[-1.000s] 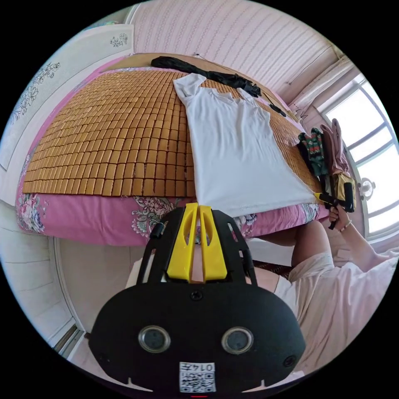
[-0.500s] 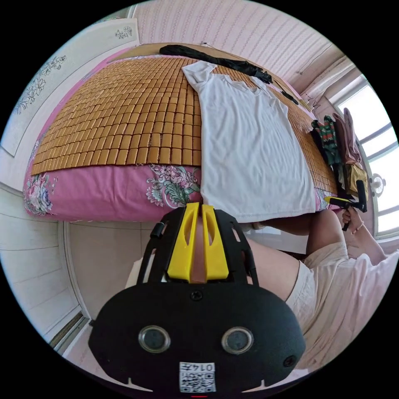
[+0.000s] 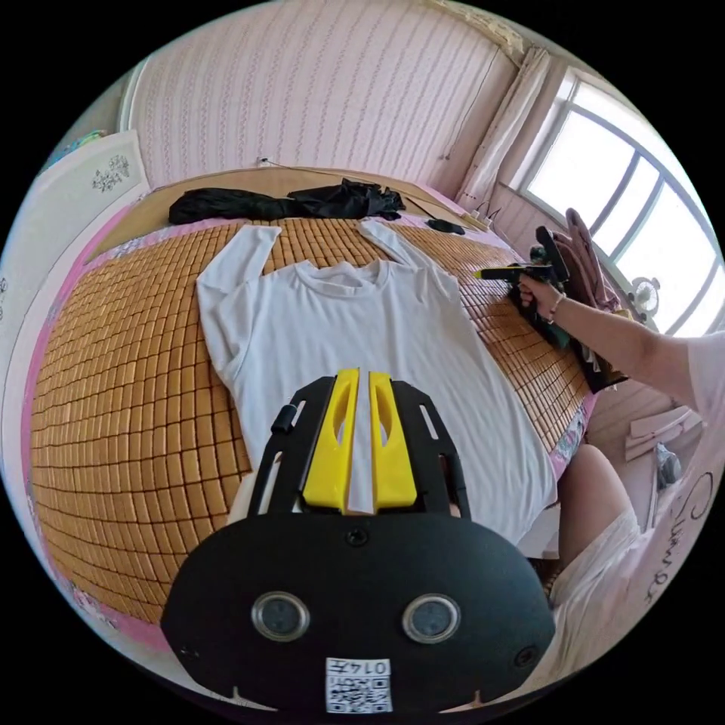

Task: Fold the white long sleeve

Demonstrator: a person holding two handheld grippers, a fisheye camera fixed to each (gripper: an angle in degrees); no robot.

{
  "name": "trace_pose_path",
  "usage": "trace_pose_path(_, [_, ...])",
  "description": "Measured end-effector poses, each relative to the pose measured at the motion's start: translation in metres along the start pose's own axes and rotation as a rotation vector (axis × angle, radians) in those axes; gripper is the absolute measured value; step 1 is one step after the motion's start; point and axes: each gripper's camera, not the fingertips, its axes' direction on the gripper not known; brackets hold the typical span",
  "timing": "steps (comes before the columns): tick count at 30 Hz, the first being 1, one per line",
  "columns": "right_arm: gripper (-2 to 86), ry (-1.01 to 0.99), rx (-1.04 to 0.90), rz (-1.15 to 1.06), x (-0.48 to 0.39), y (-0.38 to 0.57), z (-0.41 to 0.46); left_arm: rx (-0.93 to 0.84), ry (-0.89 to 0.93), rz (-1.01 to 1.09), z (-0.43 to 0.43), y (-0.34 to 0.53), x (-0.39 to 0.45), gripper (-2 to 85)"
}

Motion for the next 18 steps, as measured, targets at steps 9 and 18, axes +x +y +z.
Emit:
trace_pose_path(9, [1.5,-0.108,-0.065,0.046,0.025,-0.035,0.028,-0.145,0.079,0.137,0.136,-0.109,0.024,2.2])
trace_pose_path(18, [4.1,-0.265,-0.081,0.183,0.040,0.096,-0.129,-0.224,0.142,0.161,0.210,-0.197,0.055,3.9])
